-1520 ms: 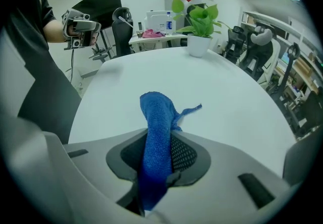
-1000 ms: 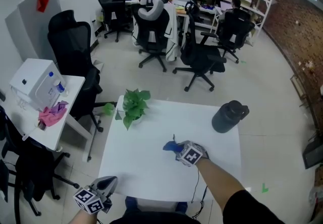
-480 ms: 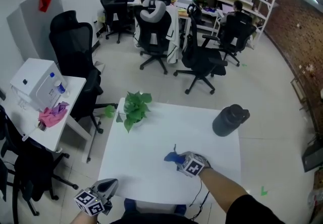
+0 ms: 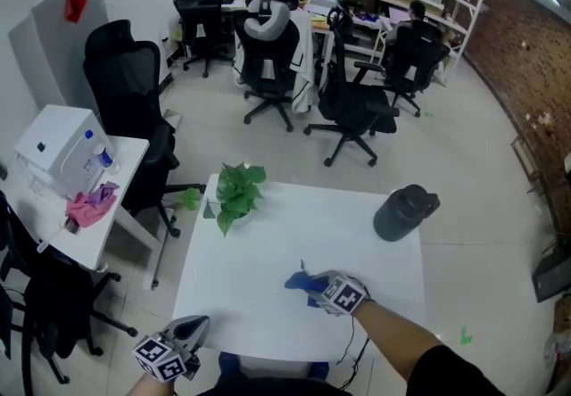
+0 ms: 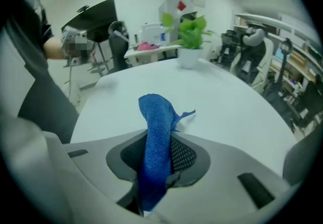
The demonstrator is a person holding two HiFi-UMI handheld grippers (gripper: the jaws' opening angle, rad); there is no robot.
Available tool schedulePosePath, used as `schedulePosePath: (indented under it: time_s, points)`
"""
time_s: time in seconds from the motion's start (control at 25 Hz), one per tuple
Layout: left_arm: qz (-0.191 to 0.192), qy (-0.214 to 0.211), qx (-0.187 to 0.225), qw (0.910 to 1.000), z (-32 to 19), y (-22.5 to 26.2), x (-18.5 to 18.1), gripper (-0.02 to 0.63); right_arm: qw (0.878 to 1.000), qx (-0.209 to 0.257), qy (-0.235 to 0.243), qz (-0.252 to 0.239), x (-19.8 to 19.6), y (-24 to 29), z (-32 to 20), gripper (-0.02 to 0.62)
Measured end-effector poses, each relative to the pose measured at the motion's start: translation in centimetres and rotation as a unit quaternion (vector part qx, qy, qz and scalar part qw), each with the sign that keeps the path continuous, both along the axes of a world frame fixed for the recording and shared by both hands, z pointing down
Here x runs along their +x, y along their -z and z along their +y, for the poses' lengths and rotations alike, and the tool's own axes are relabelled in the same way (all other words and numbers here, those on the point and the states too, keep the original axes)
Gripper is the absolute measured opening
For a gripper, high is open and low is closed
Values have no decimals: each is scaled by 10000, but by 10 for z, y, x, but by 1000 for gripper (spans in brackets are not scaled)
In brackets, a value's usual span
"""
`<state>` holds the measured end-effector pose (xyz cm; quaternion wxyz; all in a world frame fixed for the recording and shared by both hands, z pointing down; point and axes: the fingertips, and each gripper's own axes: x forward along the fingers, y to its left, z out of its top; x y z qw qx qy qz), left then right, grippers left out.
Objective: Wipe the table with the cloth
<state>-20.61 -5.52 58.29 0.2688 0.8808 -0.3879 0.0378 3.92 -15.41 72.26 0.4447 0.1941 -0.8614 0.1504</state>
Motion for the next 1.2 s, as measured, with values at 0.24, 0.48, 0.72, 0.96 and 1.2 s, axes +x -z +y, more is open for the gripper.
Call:
schedulePosePath:
  time_s: [0.24,0.48,0.72,0.96,1.2]
  points:
    - [-76,138,-23,9999,2,-1,-14,0,9940,510,-354,903,24,-16,-79,81]
    - [-78,194,-67,9998,4,-2,-20,0,9954,262,-202,898,22,-22,-64,80]
    - [-29,94,-23,9999,2,0,-9,0,9941,161,344,1018,16,-22,-9,77]
    - [23,-17,-34,10000,0,-5,1,0,9941,-79,692,832,8,-21,45,78]
    - [-45,-23,-40,10000,1,-3,-2,0,9962,488,-400,606,23,-3,-57,81]
